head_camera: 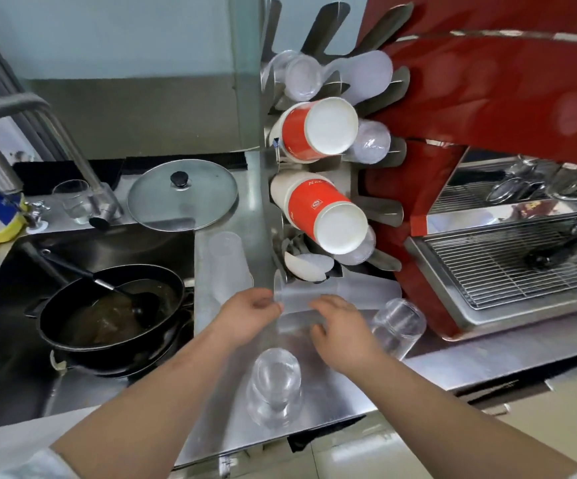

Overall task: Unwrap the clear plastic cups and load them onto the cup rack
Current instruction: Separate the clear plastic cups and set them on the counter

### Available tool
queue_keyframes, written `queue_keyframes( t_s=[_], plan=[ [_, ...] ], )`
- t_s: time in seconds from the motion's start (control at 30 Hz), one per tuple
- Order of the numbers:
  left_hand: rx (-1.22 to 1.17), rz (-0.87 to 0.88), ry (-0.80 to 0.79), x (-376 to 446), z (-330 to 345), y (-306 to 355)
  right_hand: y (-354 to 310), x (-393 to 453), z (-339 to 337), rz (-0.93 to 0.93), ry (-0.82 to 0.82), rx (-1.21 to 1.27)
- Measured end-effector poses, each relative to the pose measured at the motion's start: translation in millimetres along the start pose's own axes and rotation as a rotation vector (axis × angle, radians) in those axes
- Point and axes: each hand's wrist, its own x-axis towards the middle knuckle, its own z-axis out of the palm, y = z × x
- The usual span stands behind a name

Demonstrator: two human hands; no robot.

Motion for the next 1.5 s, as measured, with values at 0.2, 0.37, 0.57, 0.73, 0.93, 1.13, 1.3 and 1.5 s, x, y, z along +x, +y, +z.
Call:
queue_keyframes(
  t_s=[0.2, 0.37, 0.57, 0.73, 0.93, 1.13, 1.3, 1.5],
  plan=[
    [-0.053, 0.007, -0.019, 10, 21, 5, 16, 14, 14, -0.127, -0.059, -0.280],
    [-0.021, 0.013, 0.049, 6, 21, 1, 16, 20, 20, -0.200, 0.061, -0.364],
    [-0.023, 0.025, 0.079, -20, -1, -19, 16, 21, 20, -0.166, -0.030, -0.487],
    [-0.007, 0.042, 0.103, -38, -16, -39, 9, 17, 18, -0.164, -0.149, -0.505],
    [0.361, 0.199, 0.127, -46, -24, -46, -6, 13, 12, -0.288, -0.092, -0.400],
    [0.636, 0.344, 0.208, -39, -29, -29, -28, 19, -18, -0.296, -0.127, -0.045],
    [0.551, 0.399, 0.140, -39, -26, -18, -46, 23, -38, -0.371, -0.073, 0.030],
    [0.294, 0.357, 0.071, -35, -24, -22, -54, 17, -29, -0.368, -0.089, 0.070]
  ],
)
